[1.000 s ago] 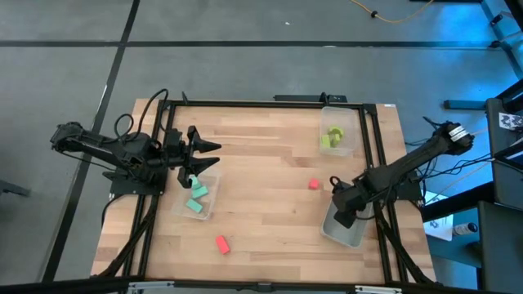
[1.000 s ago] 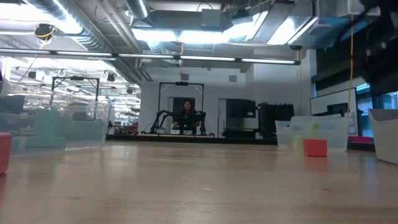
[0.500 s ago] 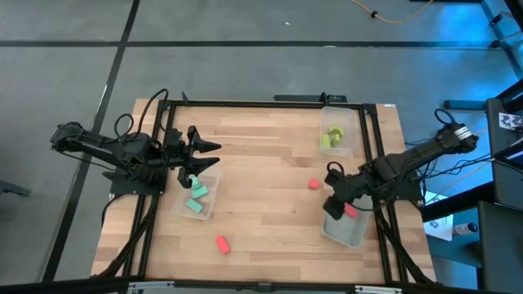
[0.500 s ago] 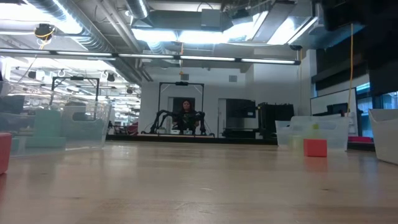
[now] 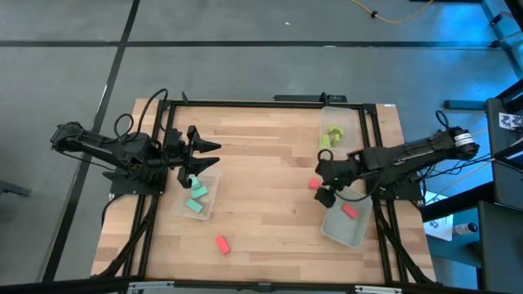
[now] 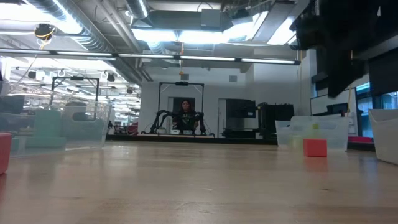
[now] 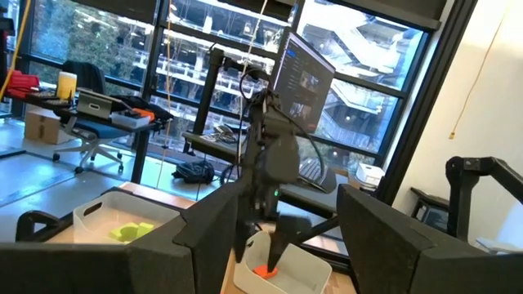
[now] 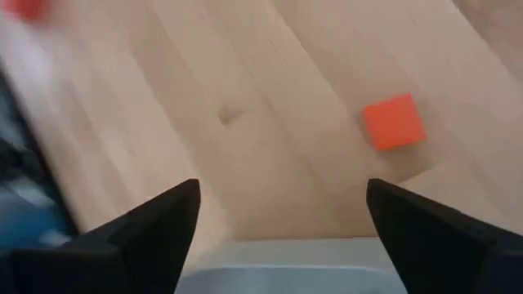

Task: Sort & place blocks by color
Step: Put the top orange block into the gray bin

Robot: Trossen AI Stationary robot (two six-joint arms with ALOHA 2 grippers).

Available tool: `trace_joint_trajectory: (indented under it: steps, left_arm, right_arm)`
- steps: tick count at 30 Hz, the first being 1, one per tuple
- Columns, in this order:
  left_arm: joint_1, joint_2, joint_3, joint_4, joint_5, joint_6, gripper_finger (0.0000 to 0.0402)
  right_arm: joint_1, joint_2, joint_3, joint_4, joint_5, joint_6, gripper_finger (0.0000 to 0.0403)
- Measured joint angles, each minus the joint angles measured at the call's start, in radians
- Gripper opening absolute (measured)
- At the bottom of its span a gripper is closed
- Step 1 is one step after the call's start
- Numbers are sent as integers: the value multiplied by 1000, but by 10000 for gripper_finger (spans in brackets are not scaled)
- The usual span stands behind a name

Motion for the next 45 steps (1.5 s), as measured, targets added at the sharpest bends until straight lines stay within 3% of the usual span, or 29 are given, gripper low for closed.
trace_joint_trajectory:
  steps: [2,6,11,19,30,35,42,45]
  left_arm:
    - [0,0,0,3,0,0,202]
    - [0,0,0,4,-16,-2,202]
    - [0,0,0,5,-18,-7,202]
    - [0,0,0,5,-19,-7,202]
    - [0,0,0,5,-20,-7,202]
    - [0,0,0,4,-20,-7,202]
    - [0,0,0,4,-19,-6,202]
    - [0,0,0,4,-19,9,202]
  right_arm:
    - [-13,43,0,-15,-1,-135,352]
    - [-27,140,0,16,109,-416,352]
    - [-76,267,0,28,136,-593,347]
    - [-159,378,0,64,97,-723,345]
    - [-187,443,0,83,74,-726,338]
    - [-187,459,0,81,73,-695,293]
    - [-186,434,0,75,27,-645,139]
    - [-183,402,0,74,-39,-619,134]
